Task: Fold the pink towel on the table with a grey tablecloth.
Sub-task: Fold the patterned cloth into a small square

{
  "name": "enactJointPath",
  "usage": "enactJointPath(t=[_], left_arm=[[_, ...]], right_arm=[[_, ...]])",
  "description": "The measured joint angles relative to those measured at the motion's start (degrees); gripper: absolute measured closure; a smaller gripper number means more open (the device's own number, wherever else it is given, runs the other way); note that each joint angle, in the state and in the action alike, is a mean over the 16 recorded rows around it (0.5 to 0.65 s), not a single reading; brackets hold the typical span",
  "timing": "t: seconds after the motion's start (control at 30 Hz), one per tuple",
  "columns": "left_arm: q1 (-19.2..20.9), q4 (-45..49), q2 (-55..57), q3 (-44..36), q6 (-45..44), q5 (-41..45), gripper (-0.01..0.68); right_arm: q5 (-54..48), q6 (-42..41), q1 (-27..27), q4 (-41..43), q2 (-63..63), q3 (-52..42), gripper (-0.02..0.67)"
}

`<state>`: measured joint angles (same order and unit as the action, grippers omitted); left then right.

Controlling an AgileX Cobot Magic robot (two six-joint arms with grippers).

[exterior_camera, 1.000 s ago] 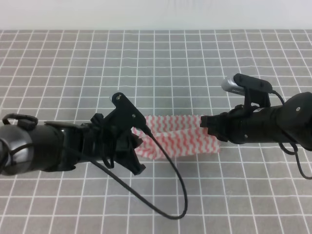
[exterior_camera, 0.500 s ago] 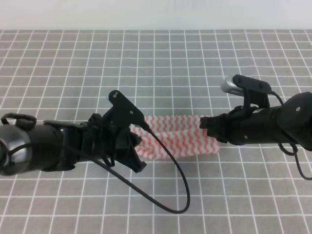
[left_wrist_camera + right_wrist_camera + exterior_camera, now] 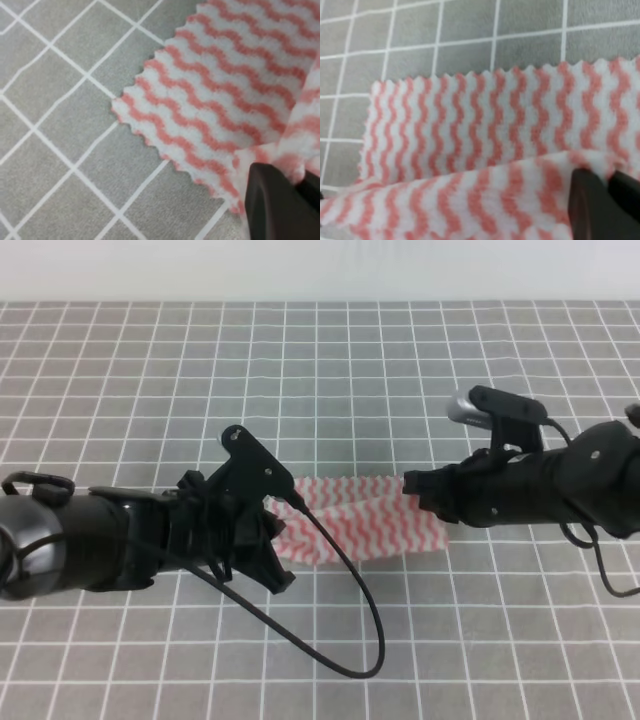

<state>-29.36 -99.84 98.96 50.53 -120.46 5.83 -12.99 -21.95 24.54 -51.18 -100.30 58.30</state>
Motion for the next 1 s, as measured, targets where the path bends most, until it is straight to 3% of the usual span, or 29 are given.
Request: enactJointPath(t=[1.0], left_arm=[[0.0,-0.2,7.1,7.2,-0.3,-2.5,0.674]], right_arm=[[-3.1,0.0,-3.4,0.7,-4.3,4.3,0.663]])
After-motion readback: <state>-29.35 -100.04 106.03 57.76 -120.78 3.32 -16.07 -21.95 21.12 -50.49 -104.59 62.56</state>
